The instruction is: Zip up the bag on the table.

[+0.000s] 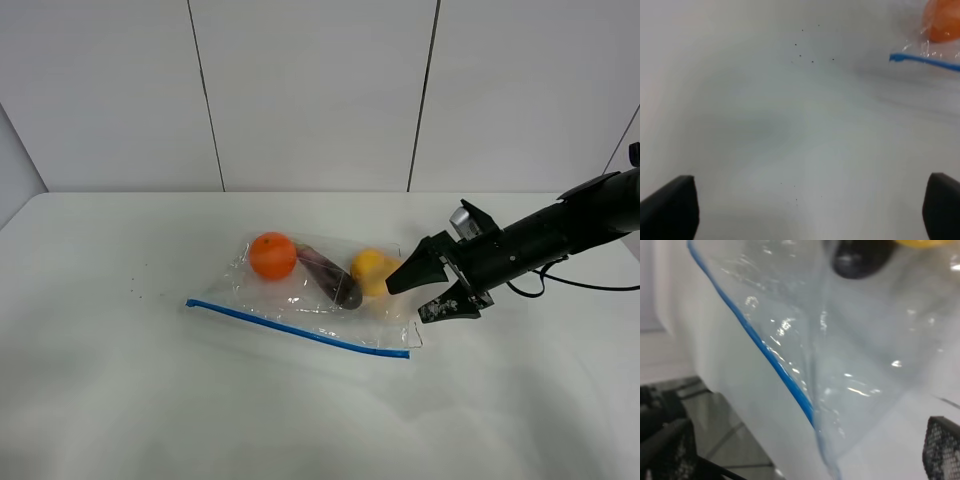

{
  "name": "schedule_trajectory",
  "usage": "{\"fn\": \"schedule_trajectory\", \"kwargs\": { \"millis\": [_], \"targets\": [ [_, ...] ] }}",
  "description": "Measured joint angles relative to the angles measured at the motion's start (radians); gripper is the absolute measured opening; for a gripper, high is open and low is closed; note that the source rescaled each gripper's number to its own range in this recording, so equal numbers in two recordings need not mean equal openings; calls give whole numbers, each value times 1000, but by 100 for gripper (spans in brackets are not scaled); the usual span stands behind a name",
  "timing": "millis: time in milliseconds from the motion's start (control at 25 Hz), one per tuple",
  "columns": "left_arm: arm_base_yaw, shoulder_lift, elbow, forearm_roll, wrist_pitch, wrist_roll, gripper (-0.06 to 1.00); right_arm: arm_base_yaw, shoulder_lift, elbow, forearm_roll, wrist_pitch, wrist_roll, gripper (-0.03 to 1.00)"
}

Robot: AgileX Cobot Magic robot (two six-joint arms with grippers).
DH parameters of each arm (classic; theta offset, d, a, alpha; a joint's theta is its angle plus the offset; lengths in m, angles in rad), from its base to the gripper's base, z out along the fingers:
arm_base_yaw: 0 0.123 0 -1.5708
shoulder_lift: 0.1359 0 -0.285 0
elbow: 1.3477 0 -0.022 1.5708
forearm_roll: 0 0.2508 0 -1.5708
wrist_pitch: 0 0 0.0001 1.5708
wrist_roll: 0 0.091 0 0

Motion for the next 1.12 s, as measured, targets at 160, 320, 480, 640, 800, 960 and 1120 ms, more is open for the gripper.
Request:
{"fn": "schedule_trajectory", "kwargs": {
  "millis": [160, 320, 480, 640, 800, 960, 1120],
  "targets": [
    [0, 0, 0, 0, 0, 0, 100, 0, -1, -72, -158, -3, 97, 100],
    [0, 0, 0, 0, 0, 0, 100, 0, -44, -173, -399, -31, 285, 100],
    [0, 0, 0, 0, 0, 0, 100, 0, -126, -228, -697, -113, 505, 100],
    [0, 0, 0, 0, 0, 0, 100, 0, -211, -234, -964, -168, 699, 100],
    [0, 0, 1, 0, 0, 0, 100, 0, -290, -234, -1075, -173, 782, 100],
    [0, 0, 2, 0, 0, 0, 100, 0, -375, -234, -1081, -174, 774, 100],
    [0, 0, 2, 0, 0, 0, 100, 0, -495, -232, -1082, -191, 768, 100]
  ]
}}
